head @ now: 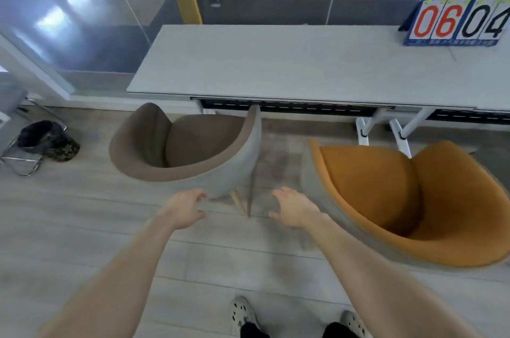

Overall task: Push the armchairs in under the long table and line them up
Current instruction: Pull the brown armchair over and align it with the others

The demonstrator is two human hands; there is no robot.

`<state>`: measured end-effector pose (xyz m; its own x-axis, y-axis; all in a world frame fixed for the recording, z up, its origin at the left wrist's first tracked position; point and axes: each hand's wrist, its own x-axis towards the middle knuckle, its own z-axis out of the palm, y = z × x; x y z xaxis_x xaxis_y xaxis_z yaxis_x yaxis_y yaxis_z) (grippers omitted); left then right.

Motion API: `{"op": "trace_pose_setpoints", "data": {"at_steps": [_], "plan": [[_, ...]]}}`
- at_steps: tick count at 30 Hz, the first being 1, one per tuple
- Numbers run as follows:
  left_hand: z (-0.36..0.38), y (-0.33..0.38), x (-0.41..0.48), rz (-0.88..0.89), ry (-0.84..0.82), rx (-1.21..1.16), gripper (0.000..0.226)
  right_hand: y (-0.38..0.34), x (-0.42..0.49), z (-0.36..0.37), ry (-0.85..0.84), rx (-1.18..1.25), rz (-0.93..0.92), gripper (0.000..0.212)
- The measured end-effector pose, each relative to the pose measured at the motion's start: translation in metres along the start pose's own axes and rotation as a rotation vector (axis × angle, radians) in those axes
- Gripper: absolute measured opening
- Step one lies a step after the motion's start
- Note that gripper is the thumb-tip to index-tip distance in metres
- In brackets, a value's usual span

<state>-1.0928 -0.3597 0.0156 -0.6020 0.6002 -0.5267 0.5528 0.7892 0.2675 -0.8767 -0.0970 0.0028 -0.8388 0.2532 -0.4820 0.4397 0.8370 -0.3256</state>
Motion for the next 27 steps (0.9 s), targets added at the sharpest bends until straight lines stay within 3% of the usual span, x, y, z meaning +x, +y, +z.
{"op": "trace_pose_setpoints", "data": {"at_steps": [6, 11, 16, 21, 27], "plan": [[-0.05, -0.091, 0.022, -0.002, 0.065, -0.043, 0.057, -0.095, 0.072, -0.006, -0.003, 0.024, 0.028, 0.067], [-0.084, -0.136, 0.056, 0.034, 0.172, -0.077, 0.072, -0.145, 0.131, -0.016, 0.122, -0.048, -0.038, 0.079], [-0.114, -0.176, 0.091, 0.014, 0.038, 0.129, 0.1, -0.182, 0.195, -0.013, 0.021, -0.058, -0.085, 0.089], [-0.117, -0.212, 0.118, 0.035, -0.174, 0.222, 0.109, -0.201, 0.219, 0.01, -0.065, -0.156, -0.074, 0.09], [-0.092, -0.236, 0.147, 0.234, -0.148, 0.41, 0.102, -0.214, 0.216, 0.041, 0.108, -0.173, 0.03, 0.083]]}}
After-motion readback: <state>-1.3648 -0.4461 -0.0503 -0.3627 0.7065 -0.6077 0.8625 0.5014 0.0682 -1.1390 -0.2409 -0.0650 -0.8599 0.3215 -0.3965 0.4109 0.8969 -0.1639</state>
